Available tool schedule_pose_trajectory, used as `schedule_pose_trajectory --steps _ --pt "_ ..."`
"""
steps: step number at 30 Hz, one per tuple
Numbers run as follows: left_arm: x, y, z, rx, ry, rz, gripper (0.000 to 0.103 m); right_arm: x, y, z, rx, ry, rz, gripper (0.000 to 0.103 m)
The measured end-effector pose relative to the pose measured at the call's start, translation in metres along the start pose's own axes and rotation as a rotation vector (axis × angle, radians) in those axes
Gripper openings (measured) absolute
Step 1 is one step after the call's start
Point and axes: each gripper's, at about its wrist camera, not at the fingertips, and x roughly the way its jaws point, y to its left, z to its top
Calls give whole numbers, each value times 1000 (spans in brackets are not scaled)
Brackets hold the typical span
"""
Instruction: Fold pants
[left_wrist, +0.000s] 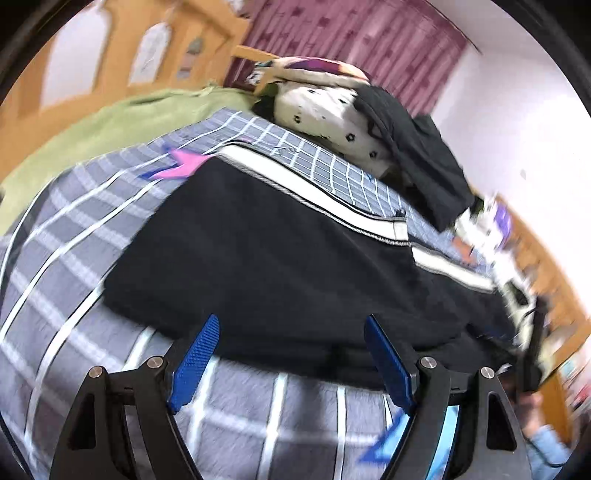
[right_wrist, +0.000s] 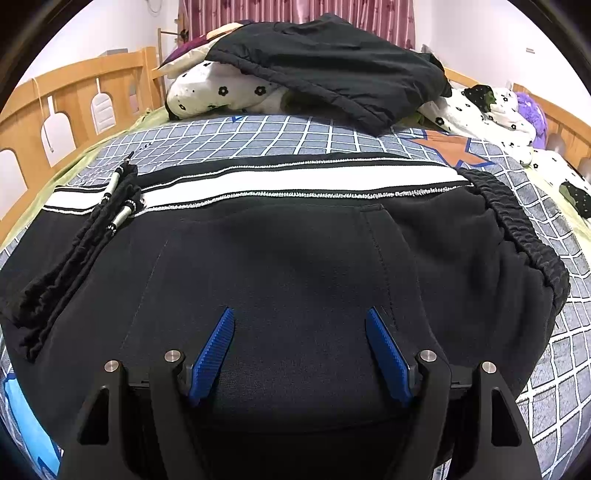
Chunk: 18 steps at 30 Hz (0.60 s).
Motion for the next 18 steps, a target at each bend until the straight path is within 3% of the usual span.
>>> schedule_pose_trajectory --steps 3,6,10,15,18 --pt "-6 27 3 -90 21 84 78 0 0 0 2 0 1 73" --pt "-4 49 7 -155 27 46 78 0 0 0 2 -1 1 74" --pt "18 50 22 -138 55 47 78 0 0 0 2 -1 1 74" --pt "26 61 25 -243 32 -7 77 -1 -1 0 1 -4 2 74" --pt "17 58 20 -229 34 32 70 -2 -2 0 6 -10 0 74"
